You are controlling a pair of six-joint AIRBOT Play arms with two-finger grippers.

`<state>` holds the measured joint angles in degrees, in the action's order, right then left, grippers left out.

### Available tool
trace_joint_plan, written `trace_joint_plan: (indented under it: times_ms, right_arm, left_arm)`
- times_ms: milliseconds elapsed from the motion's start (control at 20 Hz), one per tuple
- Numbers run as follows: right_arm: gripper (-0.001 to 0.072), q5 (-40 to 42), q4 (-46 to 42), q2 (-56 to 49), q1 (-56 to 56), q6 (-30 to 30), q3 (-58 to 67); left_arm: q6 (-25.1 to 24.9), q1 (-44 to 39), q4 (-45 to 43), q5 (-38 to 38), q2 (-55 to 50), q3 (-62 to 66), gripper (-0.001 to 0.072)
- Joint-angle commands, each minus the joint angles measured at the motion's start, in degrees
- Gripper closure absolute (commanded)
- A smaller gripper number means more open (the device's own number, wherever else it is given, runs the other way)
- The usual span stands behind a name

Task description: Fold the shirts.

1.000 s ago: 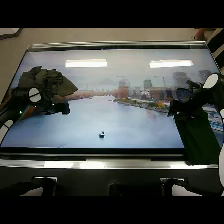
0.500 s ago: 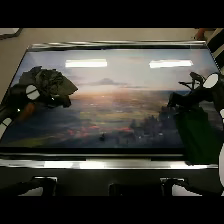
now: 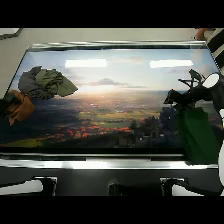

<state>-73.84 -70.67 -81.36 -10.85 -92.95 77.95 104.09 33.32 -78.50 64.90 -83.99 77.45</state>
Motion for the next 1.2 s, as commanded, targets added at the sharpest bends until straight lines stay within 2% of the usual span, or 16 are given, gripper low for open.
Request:
trace_joint_plan:
  times_ms: [0,100,200,300,400,450,500,550,600,750,900,1050,1150]
  right_arm:
    - [0.0149,-2.23,3.39,-0.28,0.00,0.87,-0.09]
    - [0.0149,-3.43,3.98,-0.28,0.00,0.85,-0.09]
    - [0.0150,-5.20,4.22,-0.28,0.00,0.83,-0.09]
    - [0.0150,-8.13,4.63,-0.26,0.00,0.79,-0.09]
    - [0.0151,-10.86,4.72,-0.24,0.00,0.02,-0.09]
    - [0.0151,-12.02,4.74,-0.22,0.00,-0.92,-0.09]
    - [0.0151,-13.18,4.76,-0.22,0.00,-1.49,-0.09]
    - [0.0152,-13.97,5.01,-0.22,0.00,-1.55,-0.09]
    - [0.0152,-14.71,5.09,-0.22,0.00,-1.55,-0.07]
    - [0.0156,-15.76,5.01,0.22,-0.02,-1.05,-0.07]
    - [0.0157,-15.41,4.96,2.36,-0.02,-0.44,-0.02]
    - [0.0157,-15.45,5.03,6.43,-0.02,2.80,0.00]
    - [0.0157,-15.43,4.94,9.92,-0.02,4.33,0.00]
  left_arm:
    - [-2.56,8.39,7.04,-6.75,-4.00,-3.69,-0.0013]
    - [-5.40,8.37,9.18,-10.49,-7.32,-4.09,-0.0013]
    - [-15.17,8.39,18.40,-14.32,-10.62,-4.02,-0.0013]
    - [-21.42,8.39,25.53,-16.92,-12.83,-4.00,-0.0013]
    - [-22.71,8.39,26.64,-18.51,-14.14,-4.00,-0.0013]
    - [-22.71,8.48,26.64,-18.53,-14.69,-3.96,0.0121]
    - [-22.73,8.52,26.62,-17.97,-15.06,-3.98,0.0384]
    - [-22.73,8.52,26.69,-16.70,-15.08,-3.93,0.0609]
    - [-22.80,8.50,26.99,-14.91,-14.75,-3.69,0.0682]
    - [-28.04,8.22,35.41,-11.93,-9.20,-2.38,0.0682]
    - [-31.30,5.44,41.77,-12.00,5.44,-2.43,0.0682]
    - [-31.69,-2.29,41.70,-11.98,23.28,-2.75,0.0682]
    - [-30.77,-11.34,41.68,-11.98,32.59,-3.45,0.0682]
